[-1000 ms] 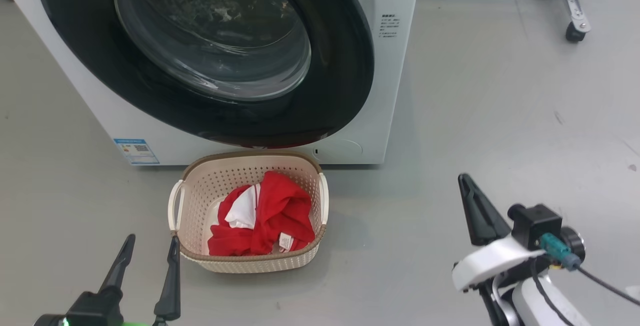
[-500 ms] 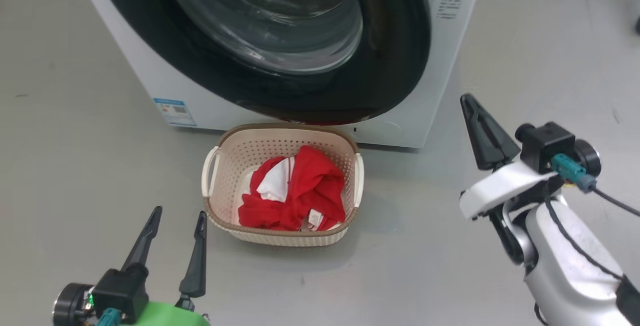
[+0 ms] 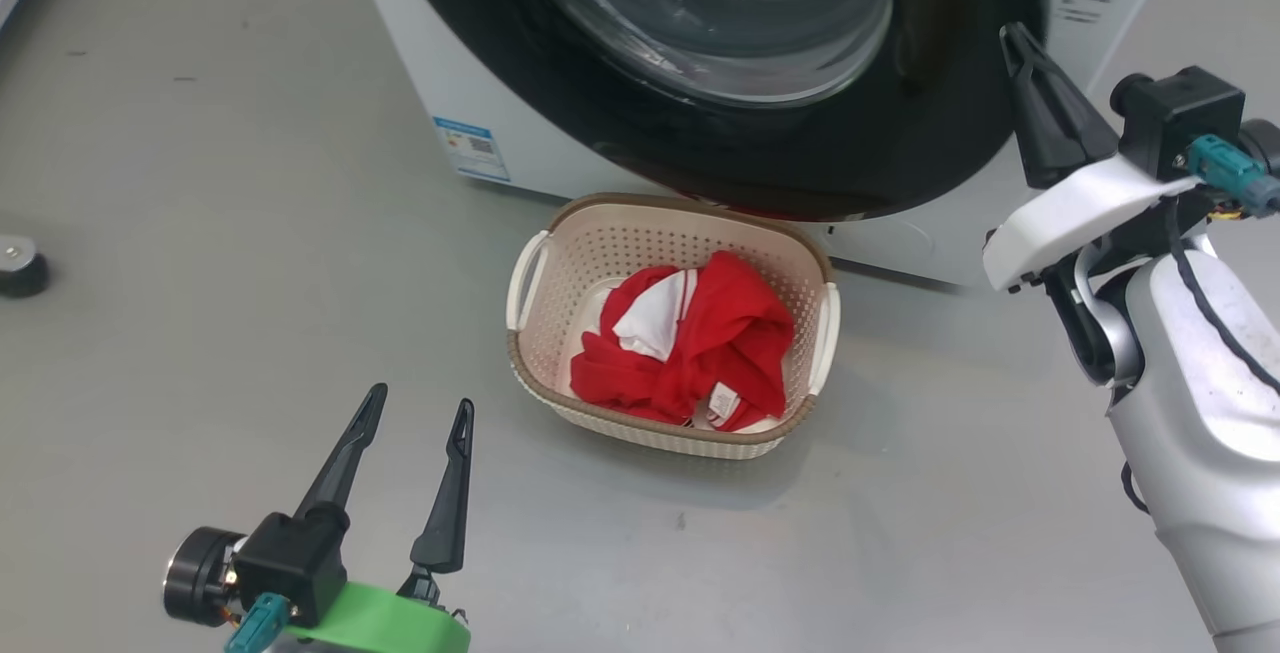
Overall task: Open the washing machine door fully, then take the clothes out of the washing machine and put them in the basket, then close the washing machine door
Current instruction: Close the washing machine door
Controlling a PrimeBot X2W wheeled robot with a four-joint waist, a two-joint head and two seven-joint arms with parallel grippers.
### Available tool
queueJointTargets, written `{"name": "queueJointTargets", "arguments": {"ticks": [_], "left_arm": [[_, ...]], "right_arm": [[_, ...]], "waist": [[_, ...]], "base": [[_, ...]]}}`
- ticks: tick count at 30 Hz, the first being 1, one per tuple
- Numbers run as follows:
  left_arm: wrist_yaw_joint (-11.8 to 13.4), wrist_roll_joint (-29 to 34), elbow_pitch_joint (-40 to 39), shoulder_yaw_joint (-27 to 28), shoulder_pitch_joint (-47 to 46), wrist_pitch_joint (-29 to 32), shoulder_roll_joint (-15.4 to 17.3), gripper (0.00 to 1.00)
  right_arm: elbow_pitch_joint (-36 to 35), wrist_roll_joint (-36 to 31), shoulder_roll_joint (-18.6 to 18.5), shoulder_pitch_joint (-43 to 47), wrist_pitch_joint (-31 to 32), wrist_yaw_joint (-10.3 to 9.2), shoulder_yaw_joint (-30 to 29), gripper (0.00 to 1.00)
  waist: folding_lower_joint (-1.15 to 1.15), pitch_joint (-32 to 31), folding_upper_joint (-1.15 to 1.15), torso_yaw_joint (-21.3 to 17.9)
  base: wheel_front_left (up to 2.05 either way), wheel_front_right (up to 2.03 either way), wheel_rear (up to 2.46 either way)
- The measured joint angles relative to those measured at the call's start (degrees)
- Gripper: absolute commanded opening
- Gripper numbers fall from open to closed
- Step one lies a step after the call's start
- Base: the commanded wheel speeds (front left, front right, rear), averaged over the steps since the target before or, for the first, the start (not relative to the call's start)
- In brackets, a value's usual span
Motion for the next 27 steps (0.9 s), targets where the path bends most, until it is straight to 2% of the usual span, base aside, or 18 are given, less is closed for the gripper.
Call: {"name": "queueJointTargets", "arguments": {"ticks": [9,27], "left_arm": [[0.0,0.0,1.5,0.4,-0.4,-0.5,-0.4,1.0],[-0.5,0.0,1.7,0.3,-2.3,-1.5,-0.9,1.0]], "right_arm": [[4.3,0.0,0.0,-4.6,0.7,1.56,0.0,0.0],[9.5,0.1,-1.0,-11.8,1.2,2.05,-1.4,0.0]], "waist": [[0.0,1.5,0.0,3.6],[0.0,4.5,0.0,4.3]], "base": [[0.0,0.0,0.0],[0.0,0.0,0.0]]}}
